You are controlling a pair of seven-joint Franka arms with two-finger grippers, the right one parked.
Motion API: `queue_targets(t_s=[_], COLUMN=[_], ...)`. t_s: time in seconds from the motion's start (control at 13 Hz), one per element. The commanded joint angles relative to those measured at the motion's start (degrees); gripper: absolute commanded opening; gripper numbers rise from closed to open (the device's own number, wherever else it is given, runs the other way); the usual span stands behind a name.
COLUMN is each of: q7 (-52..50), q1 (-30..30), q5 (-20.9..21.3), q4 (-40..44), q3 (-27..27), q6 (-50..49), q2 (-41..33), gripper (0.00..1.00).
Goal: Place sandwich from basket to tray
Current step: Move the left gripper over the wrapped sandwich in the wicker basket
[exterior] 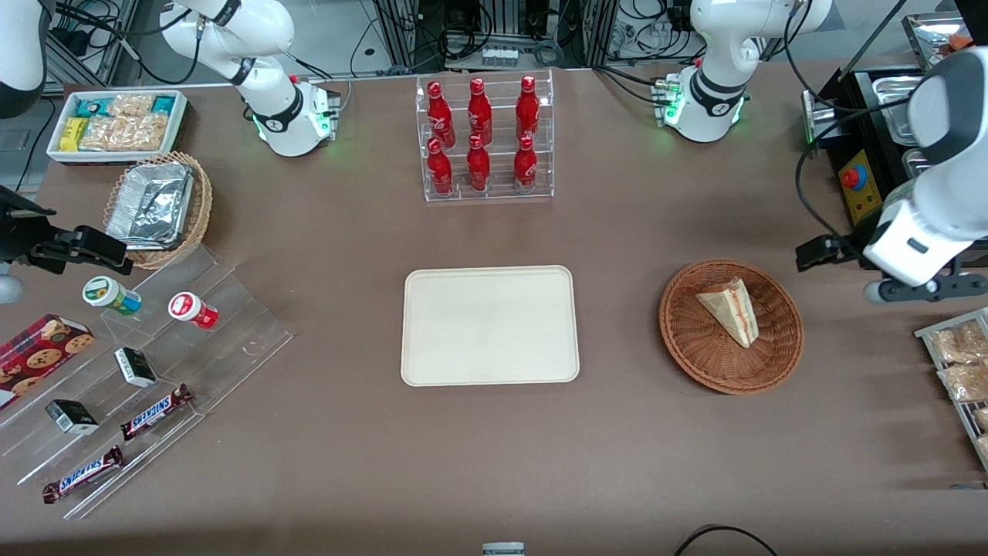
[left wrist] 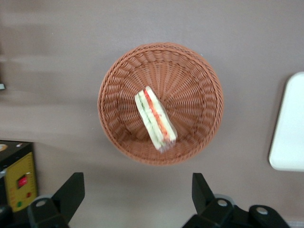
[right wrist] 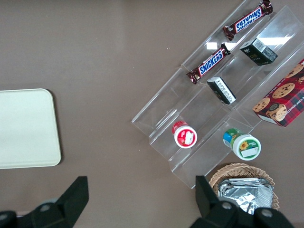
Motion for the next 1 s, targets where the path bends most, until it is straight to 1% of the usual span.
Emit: queue_targets(t_s=[0.0,0.23,0.69,0.92], q7=[-8.51,-15.73,-23.38,-27.07], q1=[0.26,-0.09,-0.62,-1.14], q5=[-0.26,-0.17,-0.08,-0.08], q4=[-7.45,-12.81,-23.27,-25.91], q3=[-0.29,-0.37,-0.73,-0.90], q6=[6.68,13.27,25.67,30.25], q2=[-2.33,-2.25,-1.81,-1.10], gripper=[1.00,1.00,1.00,1.00])
